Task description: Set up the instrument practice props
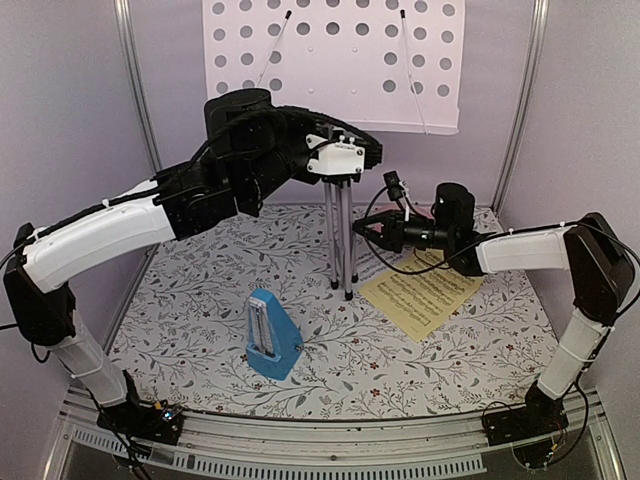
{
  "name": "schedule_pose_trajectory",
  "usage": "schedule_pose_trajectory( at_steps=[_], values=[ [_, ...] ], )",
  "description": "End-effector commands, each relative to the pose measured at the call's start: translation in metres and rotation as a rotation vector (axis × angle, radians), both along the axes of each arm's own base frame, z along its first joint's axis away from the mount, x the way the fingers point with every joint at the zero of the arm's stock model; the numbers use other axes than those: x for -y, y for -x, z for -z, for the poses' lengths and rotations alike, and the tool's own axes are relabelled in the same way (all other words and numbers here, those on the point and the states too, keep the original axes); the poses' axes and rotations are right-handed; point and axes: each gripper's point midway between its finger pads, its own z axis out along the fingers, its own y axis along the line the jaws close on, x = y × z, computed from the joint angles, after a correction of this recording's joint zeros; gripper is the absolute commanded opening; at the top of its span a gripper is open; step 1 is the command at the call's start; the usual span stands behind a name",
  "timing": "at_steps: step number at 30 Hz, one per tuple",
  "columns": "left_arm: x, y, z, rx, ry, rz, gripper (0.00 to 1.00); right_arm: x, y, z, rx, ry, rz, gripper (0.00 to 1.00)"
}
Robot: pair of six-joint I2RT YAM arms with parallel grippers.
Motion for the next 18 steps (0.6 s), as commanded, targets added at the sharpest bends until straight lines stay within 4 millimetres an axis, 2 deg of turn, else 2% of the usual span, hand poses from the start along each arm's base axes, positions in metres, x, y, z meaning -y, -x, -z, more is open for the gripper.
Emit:
schedule_pose_trajectory(
  at_steps=[1,13,18],
  values=[
    [-0.0601,0.0428,-0.1309,0.211,0.411,0.030,0.00,-0.0160,0.0104,-0.0101,0.109,-0.004,-0.061,0.24],
    [-0.0575,0.0477,-0.1317,0.199,0.428,0.066,0.00,-0.0214,0.0060,-0.0029,0.143,0.034,-0.062,0.24],
    [-0.0574,0.0505,-0.1322,0.195,0.430,0.080,0.00,-0.0210,0.0099,-0.0004,0.151,0.043,-0.077,0.20]
  ],
)
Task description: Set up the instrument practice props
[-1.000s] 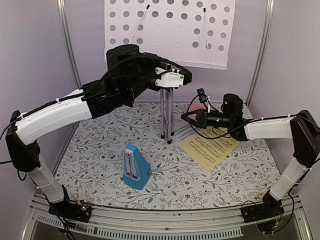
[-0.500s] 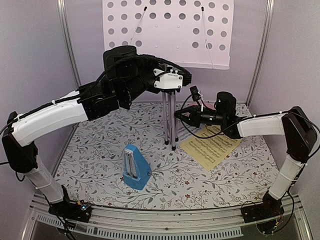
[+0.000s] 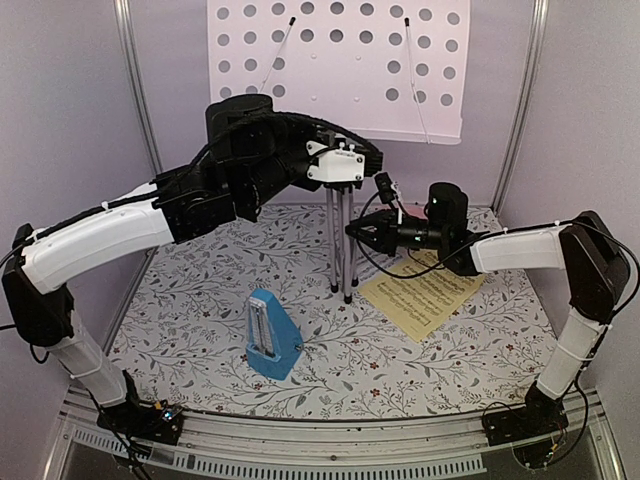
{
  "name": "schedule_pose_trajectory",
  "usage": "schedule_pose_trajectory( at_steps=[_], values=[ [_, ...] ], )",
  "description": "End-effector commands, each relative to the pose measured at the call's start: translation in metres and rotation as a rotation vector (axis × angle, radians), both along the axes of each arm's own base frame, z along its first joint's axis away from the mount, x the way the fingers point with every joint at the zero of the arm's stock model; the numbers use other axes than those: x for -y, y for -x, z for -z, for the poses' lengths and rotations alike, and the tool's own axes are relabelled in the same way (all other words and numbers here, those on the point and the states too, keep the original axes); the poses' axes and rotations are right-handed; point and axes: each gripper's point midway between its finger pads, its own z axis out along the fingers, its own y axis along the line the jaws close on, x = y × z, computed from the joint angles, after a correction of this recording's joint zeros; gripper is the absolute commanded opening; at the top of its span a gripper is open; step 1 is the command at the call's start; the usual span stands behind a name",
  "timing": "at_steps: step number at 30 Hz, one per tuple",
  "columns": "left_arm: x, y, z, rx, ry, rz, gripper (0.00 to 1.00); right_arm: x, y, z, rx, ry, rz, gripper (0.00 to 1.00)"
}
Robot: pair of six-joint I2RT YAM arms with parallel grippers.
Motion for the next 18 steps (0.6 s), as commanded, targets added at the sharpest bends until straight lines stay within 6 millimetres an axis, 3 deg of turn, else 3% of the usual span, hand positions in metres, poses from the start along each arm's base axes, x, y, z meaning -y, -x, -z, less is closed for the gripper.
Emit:
schedule_pose_trajectory(
  at_steps=[1,4,10,18],
  values=[
    [-0.062,0.045,-0.143,0.217,0.435,0.042,0.00,-0.004,0.003,0.003,0.020,0.015,-0.029,0.20],
    [-0.065,0.048,-0.146,0.214,0.443,0.053,0.00,-0.006,0.010,0.001,0.024,0.011,-0.067,0.12],
    [-0.069,0.050,-0.143,0.199,0.438,0.054,0.00,-0.003,0.024,-0.012,0.019,-0.012,-0.121,0.12],
    [-0.069,0.051,-0.143,0.192,0.451,0.064,0.00,-0.005,0.009,-0.006,0.009,0.005,-0.072,0.07]
  ],
)
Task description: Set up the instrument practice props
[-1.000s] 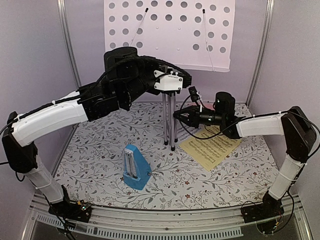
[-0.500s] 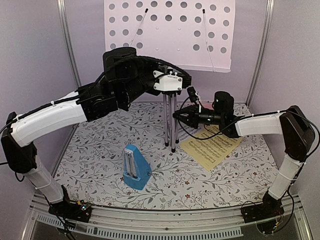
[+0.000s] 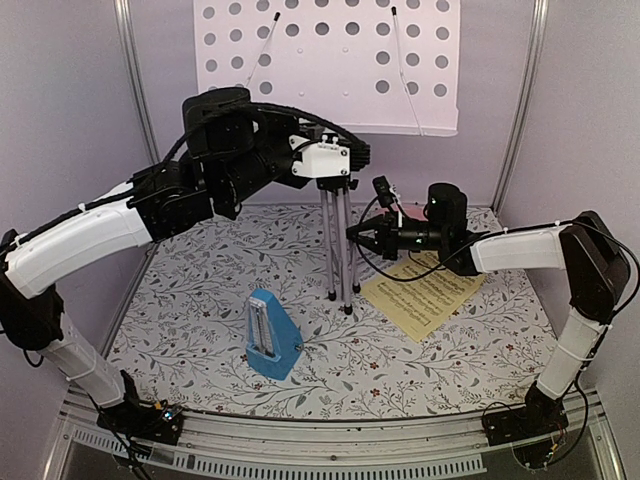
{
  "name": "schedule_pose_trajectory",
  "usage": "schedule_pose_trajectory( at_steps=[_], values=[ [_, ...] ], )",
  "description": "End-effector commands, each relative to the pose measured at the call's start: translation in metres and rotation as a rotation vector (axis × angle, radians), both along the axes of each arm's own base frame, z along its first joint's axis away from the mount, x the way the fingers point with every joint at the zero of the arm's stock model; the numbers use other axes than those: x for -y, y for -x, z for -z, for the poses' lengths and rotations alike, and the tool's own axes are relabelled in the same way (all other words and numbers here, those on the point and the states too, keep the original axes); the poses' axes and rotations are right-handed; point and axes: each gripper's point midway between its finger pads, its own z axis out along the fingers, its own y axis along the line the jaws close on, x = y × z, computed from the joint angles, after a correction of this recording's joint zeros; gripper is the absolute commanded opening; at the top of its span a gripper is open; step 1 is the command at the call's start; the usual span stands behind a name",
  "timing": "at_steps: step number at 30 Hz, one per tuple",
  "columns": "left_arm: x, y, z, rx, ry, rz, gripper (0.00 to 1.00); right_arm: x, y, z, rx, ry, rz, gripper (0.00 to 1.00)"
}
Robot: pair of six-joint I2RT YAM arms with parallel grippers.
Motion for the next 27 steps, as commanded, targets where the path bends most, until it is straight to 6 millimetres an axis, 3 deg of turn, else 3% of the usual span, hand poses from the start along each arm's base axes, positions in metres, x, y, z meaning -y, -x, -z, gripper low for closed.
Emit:
schedule_pose_trajectory(
  at_steps=[1,6,11,19,27],
  values=[
    [-0.052,0.038,-0.131,0.208,0.425,0.034,0.00,-0.003,-0.005,-0.010,0.013,-0.008,0.009,0.06],
    [-0.047,0.034,-0.129,0.213,0.420,0.024,0.00,-0.005,-0.007,-0.010,0.019,-0.001,0.012,0.07],
    [-0.044,0.032,-0.126,0.213,0.413,0.022,0.00,-0.005,-0.010,-0.009,0.039,0.009,0.024,0.32],
    [-0.040,0.031,-0.124,0.218,0.406,0.030,0.00,-0.015,-0.013,-0.005,0.050,0.027,0.016,0.42],
    [-0.037,0.028,-0.120,0.223,0.378,0.021,0.00,-0.024,-0.018,-0.005,0.052,0.023,-0.007,0.74]
  ],
)
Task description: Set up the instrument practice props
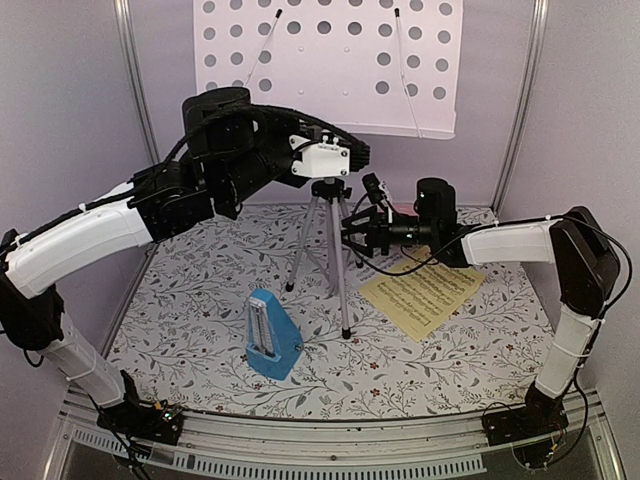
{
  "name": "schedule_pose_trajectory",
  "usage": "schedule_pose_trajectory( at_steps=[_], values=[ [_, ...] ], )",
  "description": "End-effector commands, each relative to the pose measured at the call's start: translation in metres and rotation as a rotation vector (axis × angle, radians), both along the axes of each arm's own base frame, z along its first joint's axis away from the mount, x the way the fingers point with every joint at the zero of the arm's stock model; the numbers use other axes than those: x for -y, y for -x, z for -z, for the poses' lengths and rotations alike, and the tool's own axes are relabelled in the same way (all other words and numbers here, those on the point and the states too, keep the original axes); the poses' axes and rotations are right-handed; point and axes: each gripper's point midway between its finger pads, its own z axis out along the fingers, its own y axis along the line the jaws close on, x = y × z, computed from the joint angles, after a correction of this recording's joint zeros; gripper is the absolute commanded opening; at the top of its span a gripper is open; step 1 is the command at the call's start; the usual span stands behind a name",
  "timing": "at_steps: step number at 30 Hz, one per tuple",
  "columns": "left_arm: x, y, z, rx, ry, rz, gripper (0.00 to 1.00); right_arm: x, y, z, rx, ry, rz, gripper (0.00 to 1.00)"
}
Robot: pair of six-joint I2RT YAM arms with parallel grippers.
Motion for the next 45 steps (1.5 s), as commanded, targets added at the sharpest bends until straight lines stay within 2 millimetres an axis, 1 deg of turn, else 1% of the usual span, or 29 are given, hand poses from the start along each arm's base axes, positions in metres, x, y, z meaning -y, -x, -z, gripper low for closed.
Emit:
schedule_pose_trajectory(
  at_steps=[1,3,4,5,11,15,18,22,29,33,39,42,45],
  values=[
    [-0.037,0.028,-0.119,0.210,0.393,0.029,0.00,-0.013,-0.004,-0.006,0.019,-0.017,-0.027,0.78],
    [-0.037,0.027,-0.117,0.207,0.387,0.026,0.00,-0.014,-0.006,0.000,0.007,-0.011,-0.024,0.85],
    [-0.036,0.027,-0.115,0.203,0.383,0.026,0.00,-0.014,-0.007,0.005,-0.003,-0.006,-0.024,0.91],
    [-0.036,0.026,-0.113,0.200,0.378,0.026,0.00,-0.017,-0.010,-0.002,0.009,-0.016,-0.026,0.94],
    [-0.031,0.019,-0.093,0.178,0.331,0.014,0.00,-0.024,-0.020,0.002,0.009,-0.016,-0.024,1.00],
    [-0.035,0.014,-0.083,0.156,0.333,0.003,0.00,-0.028,-0.029,-0.001,0.031,-0.019,-0.014,0.99],
    [-0.043,0.009,-0.077,0.141,0.343,-0.011,0.00,-0.034,-0.038,-0.001,0.036,-0.014,-0.012,0.99],
    [-0.053,0.000,-0.065,0.124,0.337,-0.040,0.00,-0.041,-0.048,-0.001,0.043,-0.016,-0.011,0.99],
    [-0.072,-0.014,-0.055,0.091,0.358,-0.076,0.00,-0.053,-0.062,-0.002,0.032,-0.032,-0.029,0.99],
    [-0.073,-0.026,-0.050,0.082,0.342,-0.081,0.00,-0.056,-0.065,0.004,0.014,-0.028,-0.030,0.99],
    [-0.061,-0.037,-0.040,0.073,0.309,-0.072,0.00,-0.054,-0.063,0.016,0.012,-0.007,-0.029,0.99],
    [-0.057,-0.039,-0.041,0.082,0.299,-0.070,0.00,-0.054,-0.066,0.020,0.018,-0.001,-0.024,0.99],
    [-0.055,-0.039,-0.048,0.103,0.290,-0.074,0.00,-0.053,-0.070,0.024,0.019,0.001,-0.020,0.99]
  ],
)
